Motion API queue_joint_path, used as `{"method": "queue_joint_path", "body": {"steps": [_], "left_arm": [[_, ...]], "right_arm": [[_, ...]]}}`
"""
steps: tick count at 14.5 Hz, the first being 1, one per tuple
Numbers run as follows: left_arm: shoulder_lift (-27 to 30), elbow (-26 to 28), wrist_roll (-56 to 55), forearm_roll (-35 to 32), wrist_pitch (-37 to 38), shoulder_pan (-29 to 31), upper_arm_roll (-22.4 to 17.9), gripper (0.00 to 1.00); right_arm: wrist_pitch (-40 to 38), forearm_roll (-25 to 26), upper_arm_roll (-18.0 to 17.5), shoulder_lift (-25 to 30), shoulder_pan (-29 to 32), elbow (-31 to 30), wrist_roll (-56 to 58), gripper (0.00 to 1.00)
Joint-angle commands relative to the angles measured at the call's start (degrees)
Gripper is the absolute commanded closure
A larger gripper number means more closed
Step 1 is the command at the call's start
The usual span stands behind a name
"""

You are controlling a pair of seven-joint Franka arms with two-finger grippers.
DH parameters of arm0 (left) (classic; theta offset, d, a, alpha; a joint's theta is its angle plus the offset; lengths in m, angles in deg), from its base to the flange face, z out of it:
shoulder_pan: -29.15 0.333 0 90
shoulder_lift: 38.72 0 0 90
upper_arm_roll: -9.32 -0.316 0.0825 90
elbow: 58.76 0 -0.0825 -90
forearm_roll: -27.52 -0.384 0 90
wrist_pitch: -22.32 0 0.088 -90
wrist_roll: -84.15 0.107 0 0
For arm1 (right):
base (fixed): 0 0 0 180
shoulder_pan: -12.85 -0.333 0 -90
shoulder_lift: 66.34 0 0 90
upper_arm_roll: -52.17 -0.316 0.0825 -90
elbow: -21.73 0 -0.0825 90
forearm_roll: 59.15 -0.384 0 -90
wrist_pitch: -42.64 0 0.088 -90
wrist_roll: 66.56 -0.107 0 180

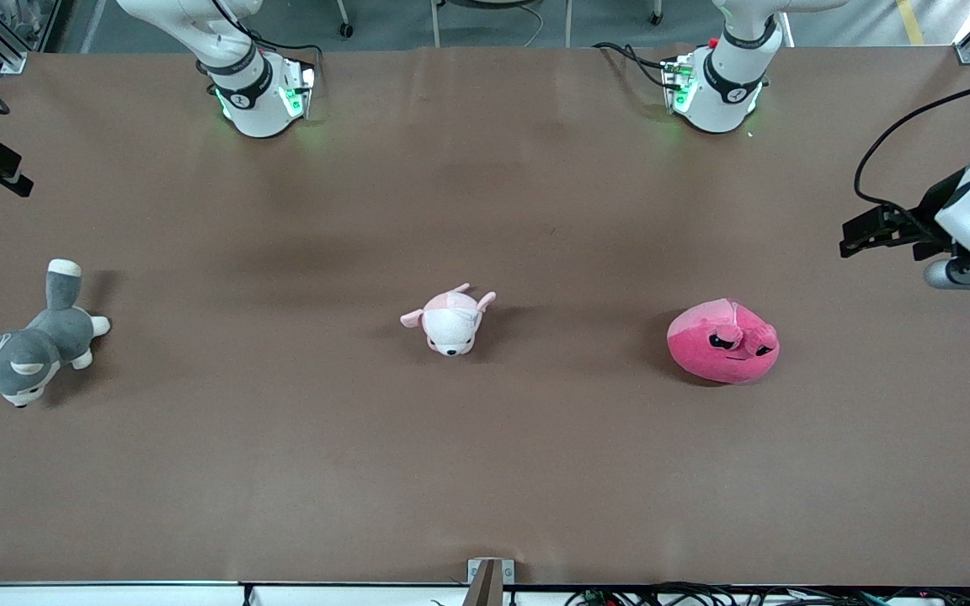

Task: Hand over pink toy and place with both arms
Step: 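Move the left gripper down over the bright pink plush toy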

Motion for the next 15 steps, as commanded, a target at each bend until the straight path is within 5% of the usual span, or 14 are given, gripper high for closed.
{"method": "queue_joint_path", "body": {"steps": [1,15], "left_arm": [[-2.3,-1.2,0.2,0.5,0.8,0.6,-0.2,0.0],[-16.5,2.8,-1.7,0.9,-10.4,0.1,0.0,0.0]], "right_arm": [[-0.2,-0.2,0.1,0.7,-0.3,-0.1,0.0,0.0],[-0.3,-0.2,0.1,0.7,-0.2,-0.1,0.2,0.0]]}}
